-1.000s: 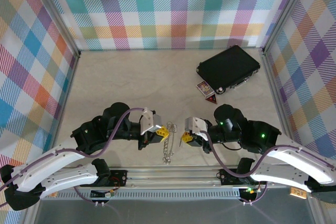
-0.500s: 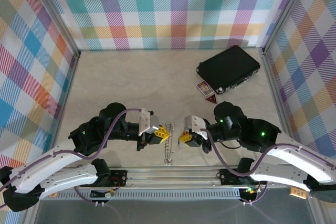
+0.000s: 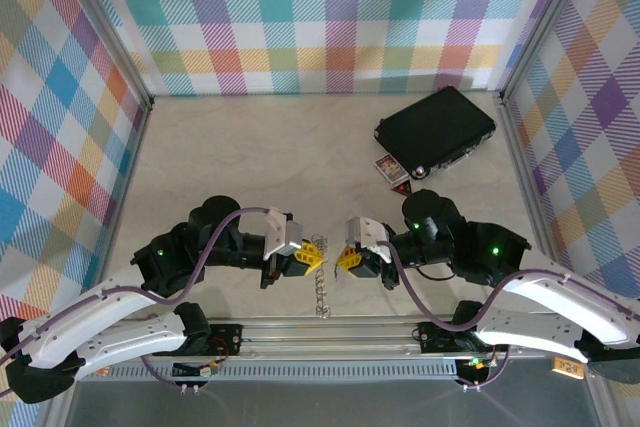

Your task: Put the keys on the keyring

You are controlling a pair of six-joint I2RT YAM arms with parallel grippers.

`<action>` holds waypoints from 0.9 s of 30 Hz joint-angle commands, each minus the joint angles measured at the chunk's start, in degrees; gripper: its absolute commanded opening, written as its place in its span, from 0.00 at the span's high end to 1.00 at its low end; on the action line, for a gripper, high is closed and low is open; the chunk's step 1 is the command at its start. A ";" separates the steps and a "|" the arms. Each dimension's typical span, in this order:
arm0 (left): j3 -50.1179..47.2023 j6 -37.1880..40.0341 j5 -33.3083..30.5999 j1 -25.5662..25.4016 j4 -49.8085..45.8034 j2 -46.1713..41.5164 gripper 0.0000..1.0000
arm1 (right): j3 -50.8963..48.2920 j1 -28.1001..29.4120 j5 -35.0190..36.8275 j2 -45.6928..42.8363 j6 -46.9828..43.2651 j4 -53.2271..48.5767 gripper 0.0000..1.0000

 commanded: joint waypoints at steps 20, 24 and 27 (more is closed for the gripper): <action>-2.49 -1.79 -1.86 0.33 7.23 -0.53 1.00 | 1.01 -0.41 2.84 0.58 1.66 4.23 1.00; -2.43 -1.62 -2.25 0.33 7.14 -0.53 1.00 | 0.88 -0.41 4.52 0.44 1.73 4.23 1.00; -2.42 -1.62 -2.26 0.33 7.12 -0.47 1.00 | 0.94 -0.41 4.62 0.69 1.75 4.17 1.00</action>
